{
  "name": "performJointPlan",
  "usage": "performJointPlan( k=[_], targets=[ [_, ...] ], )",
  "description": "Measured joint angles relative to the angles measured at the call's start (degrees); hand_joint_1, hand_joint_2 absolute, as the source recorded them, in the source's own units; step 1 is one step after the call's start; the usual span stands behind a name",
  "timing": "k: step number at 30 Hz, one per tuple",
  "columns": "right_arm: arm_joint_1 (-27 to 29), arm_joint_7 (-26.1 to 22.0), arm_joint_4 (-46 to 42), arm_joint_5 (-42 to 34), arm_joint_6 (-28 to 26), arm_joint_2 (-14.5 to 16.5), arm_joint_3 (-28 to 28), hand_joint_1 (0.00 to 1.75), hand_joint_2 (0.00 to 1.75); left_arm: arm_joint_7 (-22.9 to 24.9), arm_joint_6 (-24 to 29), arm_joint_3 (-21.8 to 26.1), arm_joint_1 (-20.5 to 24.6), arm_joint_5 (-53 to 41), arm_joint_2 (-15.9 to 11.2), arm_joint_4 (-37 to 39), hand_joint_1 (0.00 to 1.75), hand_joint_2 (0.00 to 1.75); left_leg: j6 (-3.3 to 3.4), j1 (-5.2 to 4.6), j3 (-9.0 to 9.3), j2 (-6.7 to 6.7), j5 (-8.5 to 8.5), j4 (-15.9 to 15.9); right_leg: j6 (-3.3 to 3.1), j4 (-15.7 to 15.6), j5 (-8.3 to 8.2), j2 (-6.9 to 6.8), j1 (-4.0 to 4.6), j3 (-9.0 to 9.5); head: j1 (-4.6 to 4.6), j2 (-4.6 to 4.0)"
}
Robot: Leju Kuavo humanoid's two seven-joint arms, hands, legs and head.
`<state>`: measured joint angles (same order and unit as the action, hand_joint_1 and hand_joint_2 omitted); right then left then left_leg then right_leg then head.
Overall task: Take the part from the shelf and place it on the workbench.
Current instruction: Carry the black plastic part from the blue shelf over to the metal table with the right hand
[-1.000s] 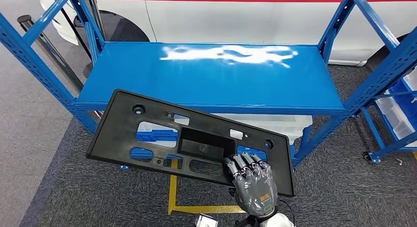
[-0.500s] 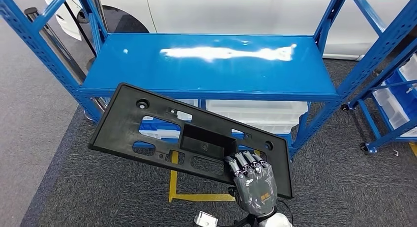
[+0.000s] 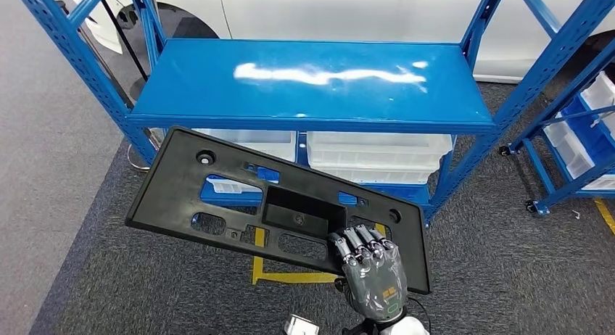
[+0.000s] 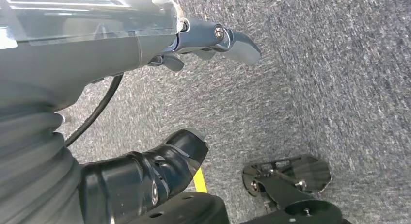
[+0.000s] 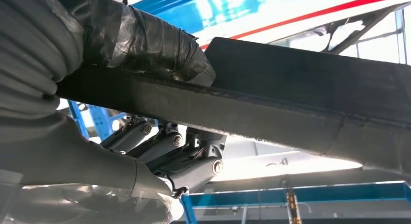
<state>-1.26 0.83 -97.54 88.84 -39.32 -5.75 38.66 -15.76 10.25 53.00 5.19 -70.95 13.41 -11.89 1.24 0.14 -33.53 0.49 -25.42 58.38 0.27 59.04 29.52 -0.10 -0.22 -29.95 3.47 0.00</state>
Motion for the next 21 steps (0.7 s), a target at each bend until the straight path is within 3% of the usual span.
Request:
performJointPlan(
  k=[3,5,7,8,9,11,13,15,17,19,21],
  targets=[
    [0.12,-0.45,-0.24,-1.54,0.00,0.07,0.02,1.75,1.75,-0.01,0.03,0.05,-0.03,0.02,-0.01,0.01,0.00,1.75,-1.06,0.02,-0.49,-0.06,-0.04,0.31,-1.05,-0.81,-1.01,-0.15,-0.17,-0.46,0.01,0.00],
    [0.17,-1.18,-0.44,-3.14,0.00,0.19,0.02,1.75,1.75,-0.02,0.07,0.14,-0.08,0.04,-0.02,0.00,0.00,1.75,-1.62,0.10,-1.89,-0.19,-3.44,3.86,-1.98,-1.29,-2.01,-0.36,-0.49,-1.14,-0.06,0.00],
    [0.35,-2.45,-0.72,-4.48,0.00,0.33,0.00,1.75,1.75,-0.03,0.12,0.22,-0.10,0.06,-0.02,0.00,0.00,1.75,-2.07,0.28,-4.18,-0.24,-8.15,10.93,-2.39,-1.23,-2.76,-0.46,-0.34,-2.22,-0.12,0.00],
    [0.60,-3.29,-0.87,-4.92,0.00,0.46,-0.08,1.75,1.75,-0.05,0.15,0.25,-0.11,0.07,-0.02,0.00,0.00,1.75,-2.26,0.37,-4.90,-0.24,-9.36,13.86,-2.40,-1.12,-3.06,-0.49,-0.30,-2.78,-0.11,0.00],
    [0.94,-4.12,-1.05,-5.28,0.00,0.66,-0.20,1.75,1.75,-0.11,0.18,0.28,-0.12,0.07,-0.03,0.00,0.00,1.75,-2.41,0.45,-4.88,-0.23,-9.45,15.22,-2.36,-0.96,-3.31,-0.48,-0.28,-3.32,-0.12,0.00],
    [1.69,-5.27,-1.39,-5.75,0.00,1.22,-0.62,1.75,1.75,-0.43,0.23,0.34,-0.15,0.08,-0.04,0.00,0.00,1.75,-2.45,0.58,-1.87,-0.30,-6.75,11.72,-2.14,-0.52,-3.66,-0.18,-0.29,-4.21,-0.13,0.00],
    [2.21,-5.84,-1.66,-6.21,0.00,1.65,-1.06,1.75,1.75,-0.78,0.33,0.41,-0.15,0.20,-0.04,0.00,0.00,1.75,-2.15,0.62,2.48,-1.07,-4.26,4.76,-1.85,-0.12,-3.89,0.27,-0.34,-4.74,-0.12,0.00],
    [2.60,-6.54,-1.99,-7.01,0.00,2.03,-1.62,1.75,1.75,-0.98,0.51,0.58,-0.20,0.35,-0.07,0.01,0.00,1.75,-1.74,0.59,5.21,-2.48,-4.09,0.10,-1.38,0.12,-4.28,0.68,-0.30,-5.18,-0.11,0.00],
    [3.32,-7.70,-2.48,-8.20,-0.01,2.61,-2.51,1.75,1.75,-1.07,0.65,0.88,-0.30,0.41,-0.08,0.01,0.00,1.75,-1.48,0.46,5.95,-2.82,-4.31,-1.37,-0.72,0.10,-4.98,1.30,-0.29,-5.59,-0.11,0.00],
    [4.54,-9.14,-3.19,-9.21,-0.02,3.28,-3.89,1.75,1.75,-1.02,0.70,1.13,-0.36,0.45,-0.03,0.01,0.00,1.75,-0.85,0.71,5.72,-1.86,-3.74,-1.95,-0.05,0.24,-5.17,1.79,-0.23,-5.99,-0.09,0.00],
    [5.99,-10.69,-4.04,-9.84,-0.02,3.98,-5.80,1.75,1.75,-0.96,0.72,1.24,-0.33,0.49,0.03,0.02,0.00,1.75,0.08,1.02,5.45,-0.76,-3.01,-2.53,0.53,3.29,-2.89,1.43,-0.25,-7.50,0.05,0.00]
  ],
)
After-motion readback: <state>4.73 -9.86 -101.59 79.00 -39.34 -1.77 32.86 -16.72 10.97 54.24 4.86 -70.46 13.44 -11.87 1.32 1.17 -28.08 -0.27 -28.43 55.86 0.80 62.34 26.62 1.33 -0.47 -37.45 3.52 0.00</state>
